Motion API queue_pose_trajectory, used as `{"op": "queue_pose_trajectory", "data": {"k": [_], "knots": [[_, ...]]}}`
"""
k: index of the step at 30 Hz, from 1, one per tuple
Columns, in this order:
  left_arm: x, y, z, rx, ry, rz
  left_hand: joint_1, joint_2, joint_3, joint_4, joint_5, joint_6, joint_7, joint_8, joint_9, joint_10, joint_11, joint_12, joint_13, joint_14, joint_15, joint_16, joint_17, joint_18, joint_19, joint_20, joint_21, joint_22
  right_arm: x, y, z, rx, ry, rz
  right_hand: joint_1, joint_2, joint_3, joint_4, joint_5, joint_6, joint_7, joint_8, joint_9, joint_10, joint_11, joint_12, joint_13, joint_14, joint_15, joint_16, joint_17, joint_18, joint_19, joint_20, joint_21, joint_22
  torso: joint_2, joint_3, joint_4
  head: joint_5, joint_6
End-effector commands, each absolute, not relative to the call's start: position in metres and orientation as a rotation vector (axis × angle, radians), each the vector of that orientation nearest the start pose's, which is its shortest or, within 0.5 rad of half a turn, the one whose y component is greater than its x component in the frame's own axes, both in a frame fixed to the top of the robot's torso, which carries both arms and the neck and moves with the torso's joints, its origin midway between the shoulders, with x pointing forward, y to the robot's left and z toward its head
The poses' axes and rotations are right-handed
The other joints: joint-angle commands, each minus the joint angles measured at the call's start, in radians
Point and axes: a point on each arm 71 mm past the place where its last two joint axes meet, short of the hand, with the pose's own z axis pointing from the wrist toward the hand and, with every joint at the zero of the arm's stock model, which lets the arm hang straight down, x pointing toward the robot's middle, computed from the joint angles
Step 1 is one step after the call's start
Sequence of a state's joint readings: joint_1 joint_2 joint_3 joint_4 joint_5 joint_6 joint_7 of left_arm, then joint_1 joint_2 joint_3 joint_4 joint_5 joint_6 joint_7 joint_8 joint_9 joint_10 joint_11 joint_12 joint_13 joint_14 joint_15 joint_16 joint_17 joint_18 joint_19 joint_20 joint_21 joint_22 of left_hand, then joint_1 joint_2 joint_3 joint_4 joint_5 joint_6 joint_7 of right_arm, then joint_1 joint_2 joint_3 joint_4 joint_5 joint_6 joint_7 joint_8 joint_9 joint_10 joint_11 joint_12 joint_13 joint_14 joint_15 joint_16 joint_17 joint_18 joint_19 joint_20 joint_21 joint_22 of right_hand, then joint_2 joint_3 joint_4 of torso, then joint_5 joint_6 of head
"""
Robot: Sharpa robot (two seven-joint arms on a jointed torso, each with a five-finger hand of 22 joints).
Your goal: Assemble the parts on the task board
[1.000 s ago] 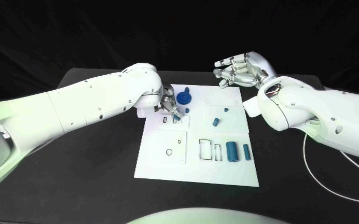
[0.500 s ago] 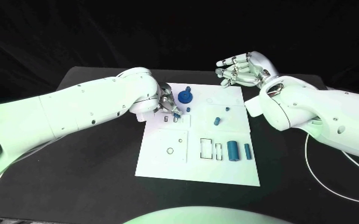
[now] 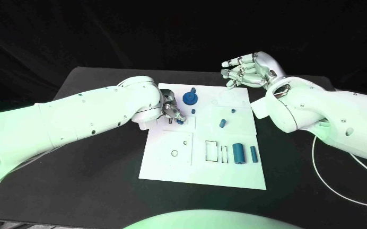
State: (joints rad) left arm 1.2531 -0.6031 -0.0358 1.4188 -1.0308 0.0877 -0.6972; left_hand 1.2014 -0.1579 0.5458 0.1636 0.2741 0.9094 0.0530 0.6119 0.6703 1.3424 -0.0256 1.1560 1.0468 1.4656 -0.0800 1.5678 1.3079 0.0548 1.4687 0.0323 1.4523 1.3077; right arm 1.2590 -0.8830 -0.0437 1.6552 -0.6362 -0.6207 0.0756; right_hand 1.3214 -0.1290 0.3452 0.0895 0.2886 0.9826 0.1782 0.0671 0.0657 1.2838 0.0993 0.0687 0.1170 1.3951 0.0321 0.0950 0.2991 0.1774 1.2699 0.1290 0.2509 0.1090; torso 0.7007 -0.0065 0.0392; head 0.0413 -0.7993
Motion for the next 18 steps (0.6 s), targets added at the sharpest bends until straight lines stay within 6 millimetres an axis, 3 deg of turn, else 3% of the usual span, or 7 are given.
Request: {"op": "queue_pose_trajectory", "data": {"k": [1, 8, 18], "knots": [[0.4973, 0.1391, -0.2098, -0.217, 2.324, -0.269, -0.009, 0.005, 0.183, -0.175, 0.007, 0.005, -0.004, 0.004, 0.002, 0.007, -0.001, 0.006, 0.000, 0.105, -0.004, 0.003, 0.263, -0.015, 0.026, -0.006, 0.007, 0.101, 0.4757, -0.1992, -0.1415, 0.616, 1.468, 1.092, 0.002, 0.005, 0.001, -0.004, 0.007, 0.006, 0.004, -0.002, 0.001, 0.001, 0.000, -0.004, -0.001, 0.006, -0.001, -0.005, -0.002, 0.006, 0.008, -0.001, -0.005, -0.001, 0.001, 0.0002, -0.0001, 0.002, 0.000], [0.4980, 0.1443, -0.2105, -0.222, 2.309, -0.251, -0.012, 0.003, 0.185, -0.176, 0.014, 0.007, -0.004, 0.006, 0.004, 0.008, -0.002, 0.007, 0.001, 0.105, -0.004, 0.003, 0.263, -0.015, 0.026, -0.007, 0.008, 0.102, 0.4757, -0.1996, -0.1418, 0.622, 1.470, 1.094, 0.001, 0.004, 0.001, -0.004, 0.008, 0.006, 0.004, -0.001, 0.001, 0.001, 0.001, -0.004, -0.002, 0.006, -0.001, -0.006, -0.002, 0.006, 0.008, -0.001, -0.007, -0.002, 0.001, 0.0001, 0.0018, 0.002, -0.001], [0.4970, 0.1420, -0.2084, -0.241, 2.259, -0.292, -0.017, 0.000, 0.189, -0.179, 0.025, 0.010, -0.006, 0.009, 0.009, 0.016, -0.004, 0.017, 0.013, 0.105, -0.005, 0.003, 0.263, -0.018, 0.033, -0.009, 0.017, 0.116, 0.4759, -0.1994, -0.1421, 0.626, 1.471, 1.098, -0.001, 0.004, 0.000, -0.003, 0.008, 0.007, 0.004, -0.001, 0.001, 0.001, 0.001, -0.004, -0.002, 0.006, 0.000, -0.007, -0.003, 0.006, 0.008, 0.000, -0.008, -0.002, 0.001, 0.0003, -0.0002, 0.005, -0.001]]}}
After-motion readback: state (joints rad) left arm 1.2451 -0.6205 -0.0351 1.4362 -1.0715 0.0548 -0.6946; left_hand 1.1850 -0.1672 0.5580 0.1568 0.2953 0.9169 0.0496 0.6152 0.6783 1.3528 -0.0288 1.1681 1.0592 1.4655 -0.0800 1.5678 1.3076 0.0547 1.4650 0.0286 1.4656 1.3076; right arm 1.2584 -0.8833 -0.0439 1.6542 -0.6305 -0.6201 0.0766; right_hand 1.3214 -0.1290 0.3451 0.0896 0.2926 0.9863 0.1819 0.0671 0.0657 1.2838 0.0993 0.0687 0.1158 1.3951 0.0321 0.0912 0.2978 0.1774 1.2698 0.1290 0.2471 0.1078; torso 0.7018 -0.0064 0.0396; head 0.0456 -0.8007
